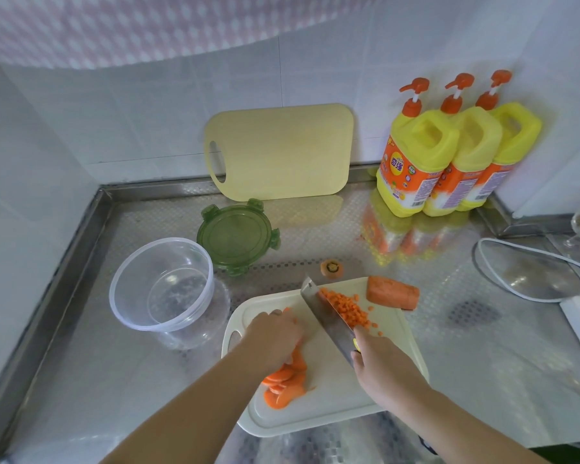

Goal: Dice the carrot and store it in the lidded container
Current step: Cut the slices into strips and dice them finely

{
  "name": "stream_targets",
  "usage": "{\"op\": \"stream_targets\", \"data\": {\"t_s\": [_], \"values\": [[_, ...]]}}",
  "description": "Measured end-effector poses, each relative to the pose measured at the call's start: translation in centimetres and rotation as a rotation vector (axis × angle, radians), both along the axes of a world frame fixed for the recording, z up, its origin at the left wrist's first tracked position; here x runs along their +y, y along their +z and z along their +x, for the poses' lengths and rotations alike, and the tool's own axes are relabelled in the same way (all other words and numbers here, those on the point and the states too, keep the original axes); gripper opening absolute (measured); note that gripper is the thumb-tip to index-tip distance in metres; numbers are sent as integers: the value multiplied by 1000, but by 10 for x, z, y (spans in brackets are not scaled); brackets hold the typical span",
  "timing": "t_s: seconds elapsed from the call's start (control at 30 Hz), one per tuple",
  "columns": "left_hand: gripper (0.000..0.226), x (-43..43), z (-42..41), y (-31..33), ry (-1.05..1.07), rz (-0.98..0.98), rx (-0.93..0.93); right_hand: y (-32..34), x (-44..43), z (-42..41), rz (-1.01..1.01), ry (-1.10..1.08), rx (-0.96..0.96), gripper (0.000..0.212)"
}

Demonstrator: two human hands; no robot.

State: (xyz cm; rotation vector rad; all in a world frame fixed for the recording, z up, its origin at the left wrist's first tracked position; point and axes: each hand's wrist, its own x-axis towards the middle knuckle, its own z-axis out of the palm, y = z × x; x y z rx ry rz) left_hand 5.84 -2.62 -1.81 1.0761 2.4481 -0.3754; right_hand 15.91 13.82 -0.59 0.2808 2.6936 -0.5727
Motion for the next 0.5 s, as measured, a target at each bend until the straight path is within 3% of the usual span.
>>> {"op": "stream_targets", "data": {"t_s": [0.2,0.37,0.5], "values": [[21,6,-4,3,-74,45,-36,1,1,0,7,0,-1,24],[13,-8,-31,22,292,401,-348,2,4,0,-2,-8,7,22],[31,-15,-46,18,353,391,-335,3,4,0,1,-16,20,20]]}}
